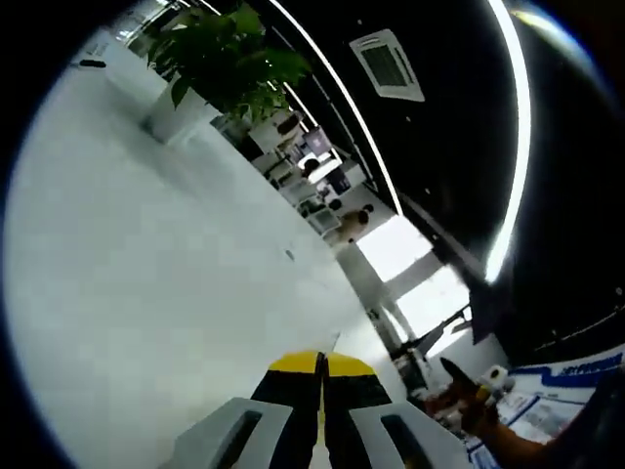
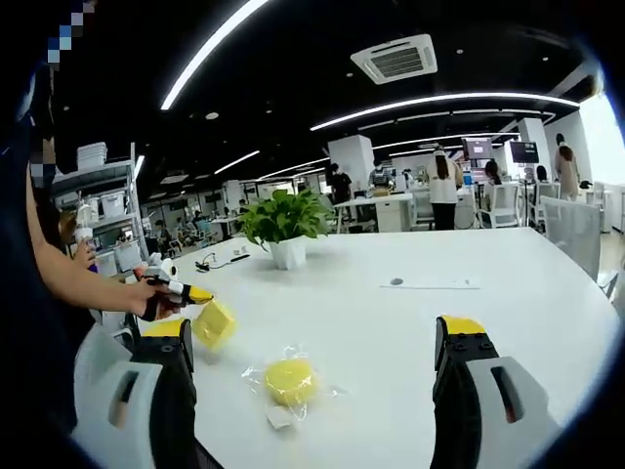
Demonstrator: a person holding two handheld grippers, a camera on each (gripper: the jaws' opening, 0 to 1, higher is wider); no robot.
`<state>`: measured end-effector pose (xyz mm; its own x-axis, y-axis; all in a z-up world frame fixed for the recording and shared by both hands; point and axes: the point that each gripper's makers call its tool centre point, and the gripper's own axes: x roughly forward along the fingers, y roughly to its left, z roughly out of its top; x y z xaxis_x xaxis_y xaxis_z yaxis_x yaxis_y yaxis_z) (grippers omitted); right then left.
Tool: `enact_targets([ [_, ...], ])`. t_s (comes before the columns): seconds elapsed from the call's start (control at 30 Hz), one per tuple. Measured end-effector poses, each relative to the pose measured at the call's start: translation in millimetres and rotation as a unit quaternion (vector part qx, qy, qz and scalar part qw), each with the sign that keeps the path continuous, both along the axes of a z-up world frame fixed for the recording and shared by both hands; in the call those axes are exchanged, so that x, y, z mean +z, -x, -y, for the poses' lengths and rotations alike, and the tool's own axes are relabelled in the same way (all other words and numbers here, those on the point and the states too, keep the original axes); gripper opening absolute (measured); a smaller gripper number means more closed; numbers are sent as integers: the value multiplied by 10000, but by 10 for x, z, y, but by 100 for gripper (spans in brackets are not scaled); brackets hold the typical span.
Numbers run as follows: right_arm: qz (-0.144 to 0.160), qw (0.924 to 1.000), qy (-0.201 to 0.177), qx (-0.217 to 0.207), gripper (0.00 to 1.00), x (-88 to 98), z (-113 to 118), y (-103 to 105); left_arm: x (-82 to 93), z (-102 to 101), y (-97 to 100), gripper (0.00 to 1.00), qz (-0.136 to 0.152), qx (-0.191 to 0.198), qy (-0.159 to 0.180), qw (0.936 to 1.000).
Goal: Compare the silicone blocks by pressing each to a similar depth, holding the contact briefly, and releasing to observe deformation and rebound differences across the visible hardness samples.
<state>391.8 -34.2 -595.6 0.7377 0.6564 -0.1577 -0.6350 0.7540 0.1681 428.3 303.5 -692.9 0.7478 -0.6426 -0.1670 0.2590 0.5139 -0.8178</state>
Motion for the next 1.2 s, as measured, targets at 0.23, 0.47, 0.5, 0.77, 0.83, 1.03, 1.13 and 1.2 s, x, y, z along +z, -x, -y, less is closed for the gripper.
enact_targets([
  [0.23,-41,10000,-21,-41,96,-14,26,5,-217,-141,-60,0,-149,100,-471,9987],
  [0.47,-145,9999,20,-38,96,-88,1,33,-525,-240,-80,0,-263,14,-1530,9879],
  [0.5,-149,9999,22,-34,96,-89,-3,34,-518,-213,-84,0,-218,-16,-1520,9881],
  [0.77,-175,9998,5,-42,96,-114,-9,62,-755,-270,-130,0,-185,-172,-2187,9755],
  [0.83,-180,9998,1,-54,96,-120,-8,73,-784,-298,-145,0,-195,-152,-2242,9742],
  [1.03,-233,9997,73,-60,96,-188,17,99,-876,-382,-233,0,39,-260,-2840,9585],
  [1.13,-224,9997,42,-109,96,-185,44,90,-898,-441,-269,4,23,-209,-3000,9537],
  [1.2,-227,9996,3,-139,96,-183,57,84,-935,-525,-285,11,-127,-20,-3064,9518],
])
